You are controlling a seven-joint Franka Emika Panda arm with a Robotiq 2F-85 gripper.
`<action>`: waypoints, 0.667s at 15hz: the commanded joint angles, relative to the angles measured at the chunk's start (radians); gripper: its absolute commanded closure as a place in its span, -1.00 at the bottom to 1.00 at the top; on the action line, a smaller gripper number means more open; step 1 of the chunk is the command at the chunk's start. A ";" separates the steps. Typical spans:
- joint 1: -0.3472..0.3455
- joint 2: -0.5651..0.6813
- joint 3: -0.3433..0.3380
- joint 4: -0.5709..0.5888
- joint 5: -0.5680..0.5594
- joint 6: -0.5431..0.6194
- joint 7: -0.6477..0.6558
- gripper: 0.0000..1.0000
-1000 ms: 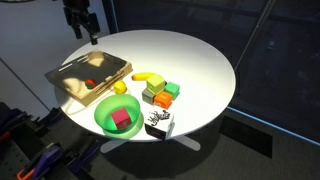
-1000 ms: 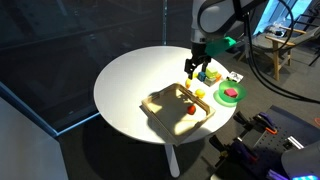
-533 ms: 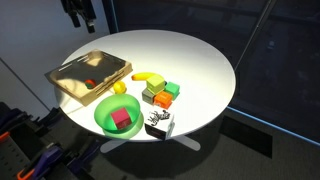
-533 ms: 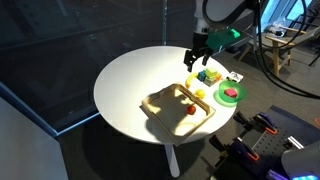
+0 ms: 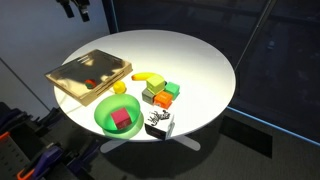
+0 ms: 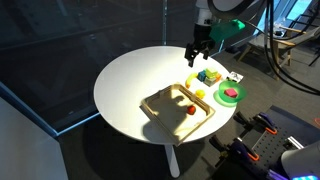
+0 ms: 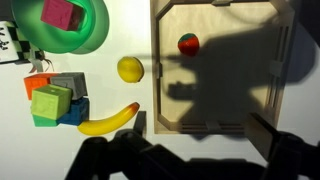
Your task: Put the toy lemon on the table
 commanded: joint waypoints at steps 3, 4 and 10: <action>0.004 -0.069 0.020 -0.016 -0.010 -0.077 0.009 -1.00; 0.004 -0.074 0.023 -0.017 -0.006 -0.087 0.007 -1.00; 0.001 -0.056 0.030 -0.006 0.000 -0.093 0.000 -1.00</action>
